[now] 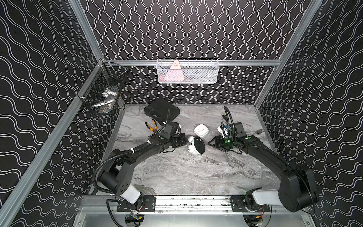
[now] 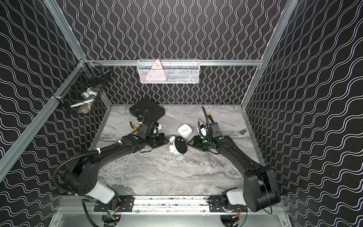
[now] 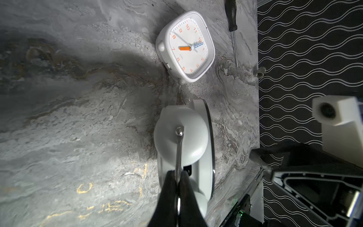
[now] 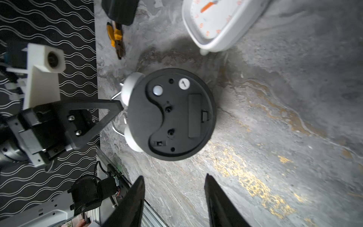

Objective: Insert the battery into the alarm
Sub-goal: Adjust the alarm at the center of the board.

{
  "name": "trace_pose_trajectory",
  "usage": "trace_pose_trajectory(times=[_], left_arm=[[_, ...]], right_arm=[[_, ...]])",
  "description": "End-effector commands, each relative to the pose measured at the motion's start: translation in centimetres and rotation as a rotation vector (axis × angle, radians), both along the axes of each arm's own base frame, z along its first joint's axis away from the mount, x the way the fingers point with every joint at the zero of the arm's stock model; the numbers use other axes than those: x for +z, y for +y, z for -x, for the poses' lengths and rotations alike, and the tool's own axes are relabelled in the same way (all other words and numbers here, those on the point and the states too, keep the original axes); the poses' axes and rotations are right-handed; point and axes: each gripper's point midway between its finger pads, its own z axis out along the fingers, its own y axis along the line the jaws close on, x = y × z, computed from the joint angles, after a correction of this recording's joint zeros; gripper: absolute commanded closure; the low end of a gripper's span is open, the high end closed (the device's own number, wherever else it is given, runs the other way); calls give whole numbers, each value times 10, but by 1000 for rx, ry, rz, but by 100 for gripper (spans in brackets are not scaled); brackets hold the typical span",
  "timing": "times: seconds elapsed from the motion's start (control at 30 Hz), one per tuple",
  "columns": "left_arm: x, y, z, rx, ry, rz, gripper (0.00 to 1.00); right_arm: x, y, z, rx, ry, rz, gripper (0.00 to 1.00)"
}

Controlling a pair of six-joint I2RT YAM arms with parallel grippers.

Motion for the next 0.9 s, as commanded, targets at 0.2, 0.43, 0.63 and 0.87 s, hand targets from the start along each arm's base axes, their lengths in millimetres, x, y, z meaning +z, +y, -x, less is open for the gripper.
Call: trace_pose_trajectory(times=[0.2, 0.43, 0.63, 0.87], left_arm=[[16, 0, 10, 15, 29, -48, 100], [25, -1, 12, 37, 54, -25, 100], [24, -7, 14, 62, 111, 24, 100], [23, -8, 13, 79, 136, 36, 100]], right_arm=[[42, 79, -5, 157, -181, -105, 68], [34, 117, -3, 221, -187, -143, 68], [20, 127, -1, 234, -172, -151, 70], [9, 126, 5, 245, -153, -149, 73]])
